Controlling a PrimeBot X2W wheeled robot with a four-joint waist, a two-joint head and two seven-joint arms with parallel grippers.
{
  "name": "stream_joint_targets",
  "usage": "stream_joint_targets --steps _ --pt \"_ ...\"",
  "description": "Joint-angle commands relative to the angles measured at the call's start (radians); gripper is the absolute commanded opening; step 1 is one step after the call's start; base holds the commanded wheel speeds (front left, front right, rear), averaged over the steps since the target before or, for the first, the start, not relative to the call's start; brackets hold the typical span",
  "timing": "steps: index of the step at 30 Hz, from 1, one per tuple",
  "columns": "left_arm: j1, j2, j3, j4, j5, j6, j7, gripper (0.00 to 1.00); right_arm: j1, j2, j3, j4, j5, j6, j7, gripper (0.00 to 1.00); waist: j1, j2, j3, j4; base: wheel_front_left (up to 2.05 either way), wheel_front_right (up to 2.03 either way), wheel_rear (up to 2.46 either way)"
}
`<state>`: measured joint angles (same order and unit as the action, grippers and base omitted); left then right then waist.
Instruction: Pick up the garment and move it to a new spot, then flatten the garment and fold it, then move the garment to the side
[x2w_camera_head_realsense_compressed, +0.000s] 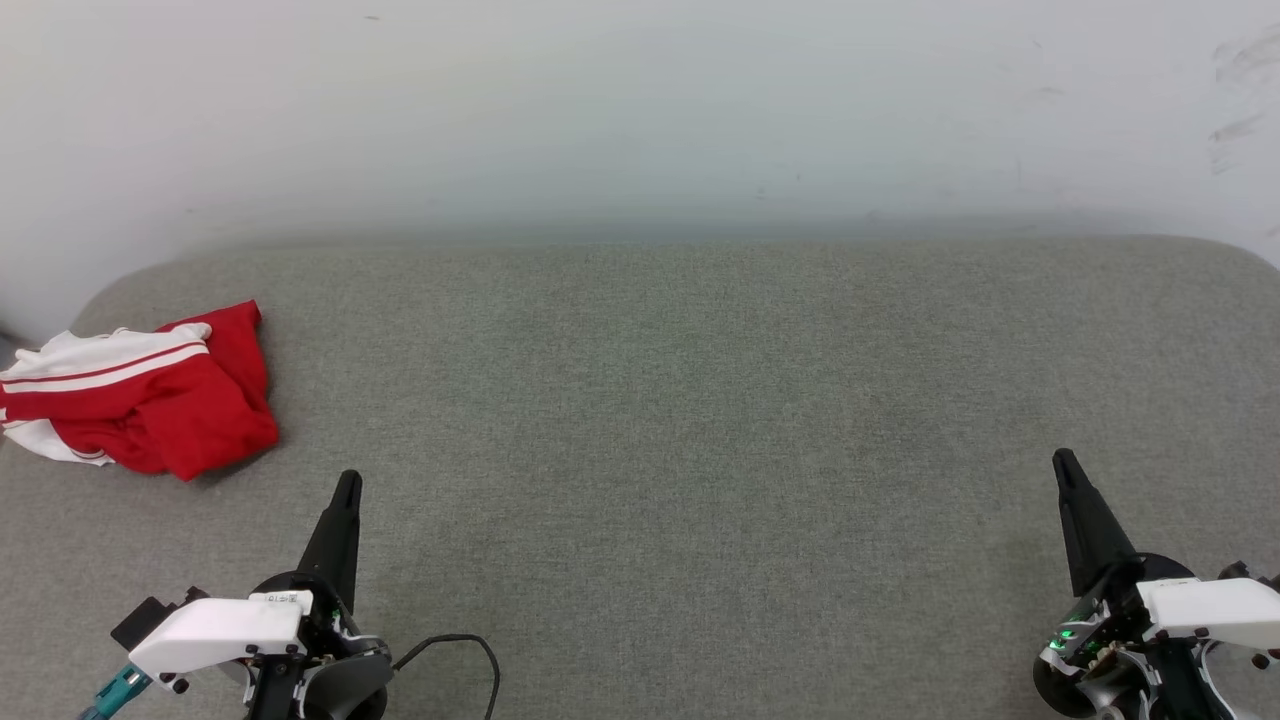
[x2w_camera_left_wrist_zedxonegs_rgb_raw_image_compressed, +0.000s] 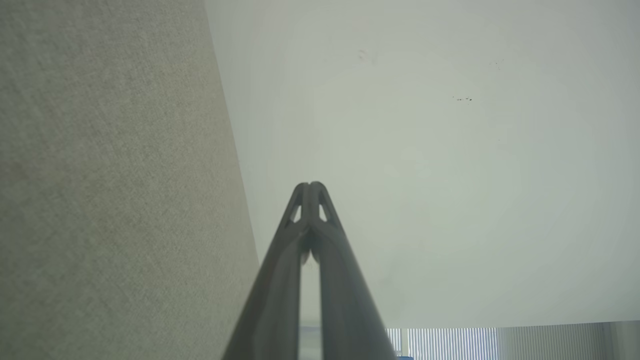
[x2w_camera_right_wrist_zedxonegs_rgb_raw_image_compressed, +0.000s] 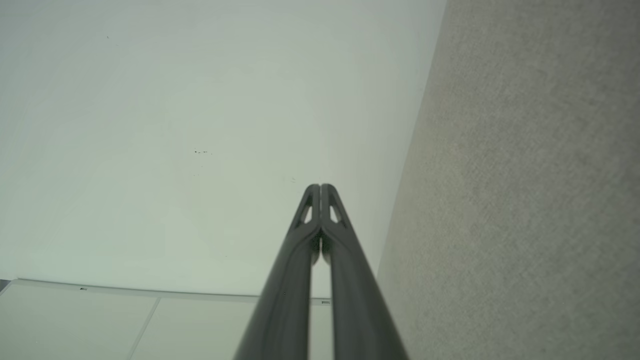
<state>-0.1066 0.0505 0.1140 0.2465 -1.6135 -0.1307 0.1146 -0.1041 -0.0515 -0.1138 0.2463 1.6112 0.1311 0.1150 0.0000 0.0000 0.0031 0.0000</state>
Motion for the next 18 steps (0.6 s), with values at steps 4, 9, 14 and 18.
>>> stream_joint_targets --steps 4,9,14,18 --pt "0.0 0.0 0.0 0.001 0.0 0.0 0.0 1.0 0.0 0.0 0.0 0.001 0.0 0.0 0.0 1.0 0.0 0.0 0.0 0.0 0.0 0.0 0.0" --pt "0.029 -0.003 -0.005 0.029 0.001 0.0 -0.007 1.0 0.03 0.001 0.002 0.033 -0.004 0.0 -0.006 1.0 0.0 0.0 0.0 0.0 0.0 0.0 0.0" --pt "0.033 -0.003 -0.002 0.014 0.034 0.0 -0.033 1.0 0.034 0.001 -0.001 0.022 -0.05 0.0 -0.033 1.0 0.0 0.0 0.001 0.0 0.0 0.0 0.0" --pt "0.031 -0.003 0.013 -0.001 0.1 0.002 -0.053 1.0 0.037 0.001 -0.004 -0.006 -0.14 0.0 -0.052 1.0 0.0 0.0 0.002 0.0 0.0 0.0 0.0"
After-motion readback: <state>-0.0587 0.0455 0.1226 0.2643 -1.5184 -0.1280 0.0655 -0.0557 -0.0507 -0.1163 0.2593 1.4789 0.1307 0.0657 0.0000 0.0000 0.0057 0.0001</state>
